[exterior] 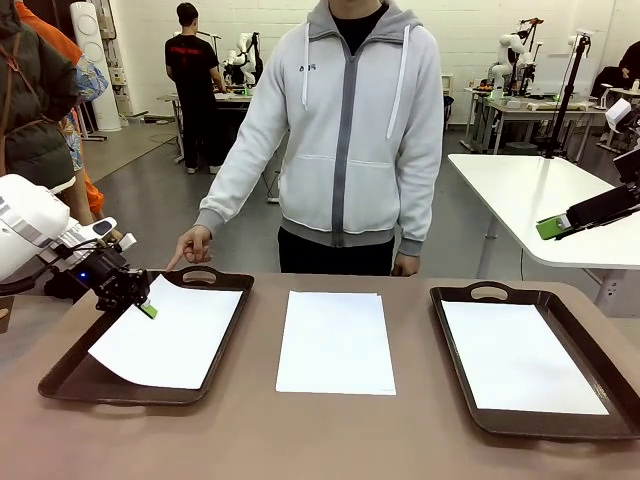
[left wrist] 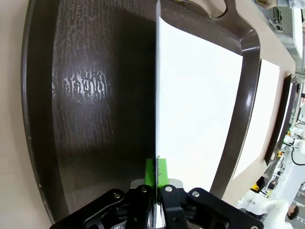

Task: Sort the A4 documents.
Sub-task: Place the A4 Paper in the designated Handle tray.

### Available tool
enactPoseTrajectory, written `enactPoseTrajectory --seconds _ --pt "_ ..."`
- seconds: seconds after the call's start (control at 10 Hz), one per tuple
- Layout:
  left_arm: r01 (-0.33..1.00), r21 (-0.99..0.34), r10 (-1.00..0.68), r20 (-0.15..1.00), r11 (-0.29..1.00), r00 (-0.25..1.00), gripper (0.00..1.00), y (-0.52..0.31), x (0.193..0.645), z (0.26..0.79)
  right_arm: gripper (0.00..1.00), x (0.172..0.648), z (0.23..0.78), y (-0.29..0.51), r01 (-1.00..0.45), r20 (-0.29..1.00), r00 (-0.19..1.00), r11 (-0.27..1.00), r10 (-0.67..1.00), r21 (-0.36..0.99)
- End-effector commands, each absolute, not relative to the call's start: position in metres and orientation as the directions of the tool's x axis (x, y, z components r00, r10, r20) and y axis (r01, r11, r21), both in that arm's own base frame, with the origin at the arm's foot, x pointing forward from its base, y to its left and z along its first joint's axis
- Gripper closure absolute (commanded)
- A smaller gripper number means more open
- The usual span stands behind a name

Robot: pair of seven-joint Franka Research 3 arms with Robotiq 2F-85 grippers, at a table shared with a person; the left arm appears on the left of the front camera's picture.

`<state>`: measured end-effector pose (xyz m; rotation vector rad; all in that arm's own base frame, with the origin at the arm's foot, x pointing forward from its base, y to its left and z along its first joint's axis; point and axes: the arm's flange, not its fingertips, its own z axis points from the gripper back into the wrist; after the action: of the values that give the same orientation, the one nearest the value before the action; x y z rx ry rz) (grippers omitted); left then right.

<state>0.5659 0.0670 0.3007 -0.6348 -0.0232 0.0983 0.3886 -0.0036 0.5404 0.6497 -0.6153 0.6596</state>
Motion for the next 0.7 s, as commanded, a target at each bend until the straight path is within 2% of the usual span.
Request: enactPoseTrajectory --seconds 0.0,0.1,0.2,0.3,0.4,0.5,0.6 --pt "-0.101 -0.571 0.11 -0.02 0.815 0.994 0.78 0.068 0.564 0.302 0.0 0.388 0.54 -0.003 -0.717 0.691 0.63 0.609 0.356 0.339" --pt "-0.101 -0.561 0.109 -0.02 0.822 0.994 0.61 0.069 0.563 0.304 0.0 0.388 0.54 -0.003 -0.717 0.691 0.63 0.609 0.356 0.339" --pt "-0.101 -0.549 0.106 -0.023 0.83 0.994 0.58 0.069 0.563 0.306 0.0 0.388 0.54 -0.003 -0.717 0.691 0.63 0.609 0.356 0.339" --pt "-0.101 -0.537 0.098 -0.034 0.837 0.995 0.41 0.07 0.561 0.308 0.0 0.388 0.54 -0.003 -0.717 0.691 0.63 0.609 0.356 0.339" --pt "-0.095 -0.513 0.088 -0.037 0.853 0.995 0.39 0.069 0.561 0.313 0.0 0.388 0.54 -0.003 -0.717 0.691 0.63 0.609 0.356 0.339" --pt "-0.088 -0.502 0.081 -0.036 0.86 0.996 0.22 0.07 0.561 0.315 0.0 0.388 0.54 -0.003 -0.717 0.691 0.63 0.609 0.356 0.339" --pt "-0.086 -0.48 0.076 -0.04 0.873 0.996 0.19 0.071 0.561 0.318 0.0 0.388 0.54 -0.003 -0.717 0.691 0.63 0.609 0.356 0.339"
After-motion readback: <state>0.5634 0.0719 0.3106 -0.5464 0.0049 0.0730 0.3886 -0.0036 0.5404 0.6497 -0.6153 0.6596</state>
